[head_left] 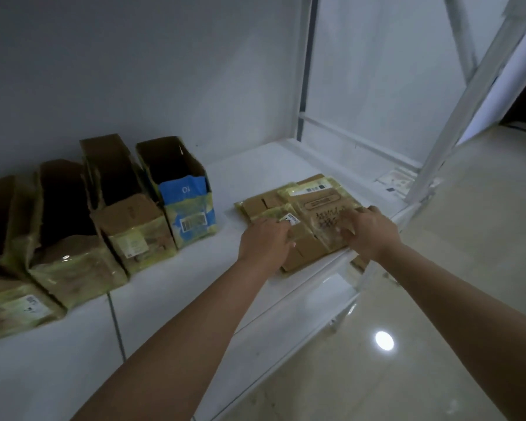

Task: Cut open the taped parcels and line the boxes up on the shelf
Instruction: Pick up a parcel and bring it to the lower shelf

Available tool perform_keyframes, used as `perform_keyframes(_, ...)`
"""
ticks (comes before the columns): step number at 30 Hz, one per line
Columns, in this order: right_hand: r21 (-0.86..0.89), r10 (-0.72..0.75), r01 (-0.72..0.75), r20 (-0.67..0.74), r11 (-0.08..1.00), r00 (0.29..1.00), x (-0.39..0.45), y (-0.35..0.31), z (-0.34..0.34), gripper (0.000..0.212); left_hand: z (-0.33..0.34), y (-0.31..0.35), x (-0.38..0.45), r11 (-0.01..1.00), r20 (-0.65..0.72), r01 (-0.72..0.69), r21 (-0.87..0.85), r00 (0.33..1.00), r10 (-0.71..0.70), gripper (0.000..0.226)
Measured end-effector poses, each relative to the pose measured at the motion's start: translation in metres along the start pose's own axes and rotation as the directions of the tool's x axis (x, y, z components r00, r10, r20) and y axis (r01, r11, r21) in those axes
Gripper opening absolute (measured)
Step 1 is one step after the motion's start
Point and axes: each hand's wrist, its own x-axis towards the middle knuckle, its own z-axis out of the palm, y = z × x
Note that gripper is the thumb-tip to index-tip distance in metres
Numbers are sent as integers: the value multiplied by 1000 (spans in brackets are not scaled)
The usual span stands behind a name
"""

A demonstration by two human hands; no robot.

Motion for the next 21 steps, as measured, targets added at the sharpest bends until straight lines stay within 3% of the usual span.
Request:
perform_keyframes(6, -21, -9, 11, 86, 1000, 996, 44, 32, 8, 59, 23, 0, 33, 988, 86, 150, 27, 985, -151, 56)
perform_keyframes(10, 63, 67, -82, 209, 995, 976, 61, 38, 19, 92, 39, -4, 33, 967, 98, 252, 31, 962, -254, 86)
perform_keyframes(14, 79, 135, -163, 276, 983, 952, 72, 42, 32, 123, 52, -6, 29, 893, 149, 449, 20, 882, -447, 123)
perform_keyframes(16, 108, 165, -202, 281, 973, 945, 78, 43, 33, 134, 56, -6, 30, 865, 184, 501, -6, 851, -492, 128)
perform_keyframes(21, 199, 139, -191, 251, 961, 958, 85, 43, 32, 121, 60, -7, 31, 847, 190, 513, -140, 853, -486, 127)
